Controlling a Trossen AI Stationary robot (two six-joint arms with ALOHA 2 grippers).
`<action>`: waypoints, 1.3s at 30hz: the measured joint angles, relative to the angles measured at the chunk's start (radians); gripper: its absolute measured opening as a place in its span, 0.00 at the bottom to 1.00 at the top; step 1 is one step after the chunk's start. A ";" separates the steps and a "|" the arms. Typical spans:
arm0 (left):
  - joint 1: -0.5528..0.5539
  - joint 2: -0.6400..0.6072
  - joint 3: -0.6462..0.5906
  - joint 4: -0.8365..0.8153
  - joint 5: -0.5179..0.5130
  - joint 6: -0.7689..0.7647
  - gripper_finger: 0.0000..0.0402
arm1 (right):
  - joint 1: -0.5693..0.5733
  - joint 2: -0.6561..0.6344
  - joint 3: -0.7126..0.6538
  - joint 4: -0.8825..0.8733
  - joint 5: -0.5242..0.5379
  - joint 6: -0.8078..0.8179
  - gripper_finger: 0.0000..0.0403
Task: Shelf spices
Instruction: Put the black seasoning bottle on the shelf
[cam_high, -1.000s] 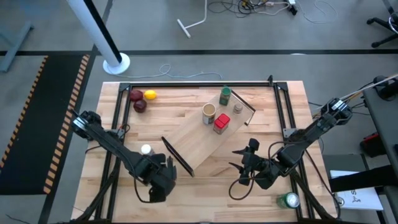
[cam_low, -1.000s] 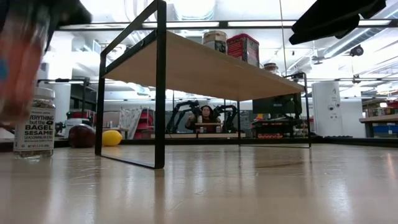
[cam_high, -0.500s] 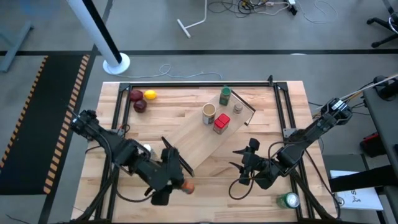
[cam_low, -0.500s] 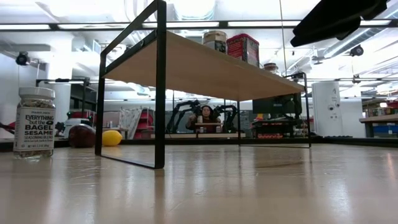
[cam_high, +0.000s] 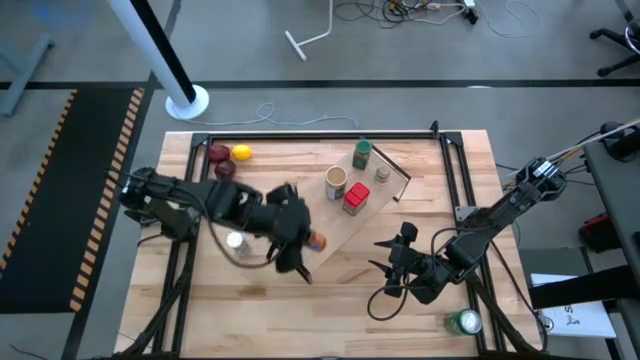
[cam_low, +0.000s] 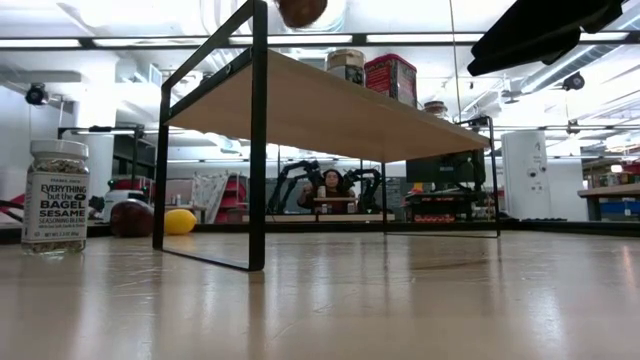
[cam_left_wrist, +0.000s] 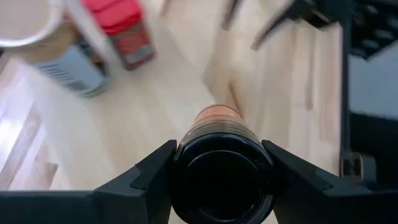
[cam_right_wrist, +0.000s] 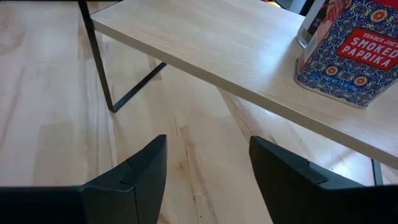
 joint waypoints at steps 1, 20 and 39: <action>0.019 0.000 0.000 0.000 0.002 -0.018 0.48 | 0.000 0.000 0.000 -0.001 0.000 0.000 0.51; 0.157 0.087 -0.003 -0.089 0.174 -0.158 0.48 | 0.000 0.000 -0.004 -0.012 0.001 0.000 0.50; 0.094 0.288 0.323 -0.277 0.155 -0.130 0.48 | 0.000 0.000 -0.019 -0.017 0.000 0.017 0.50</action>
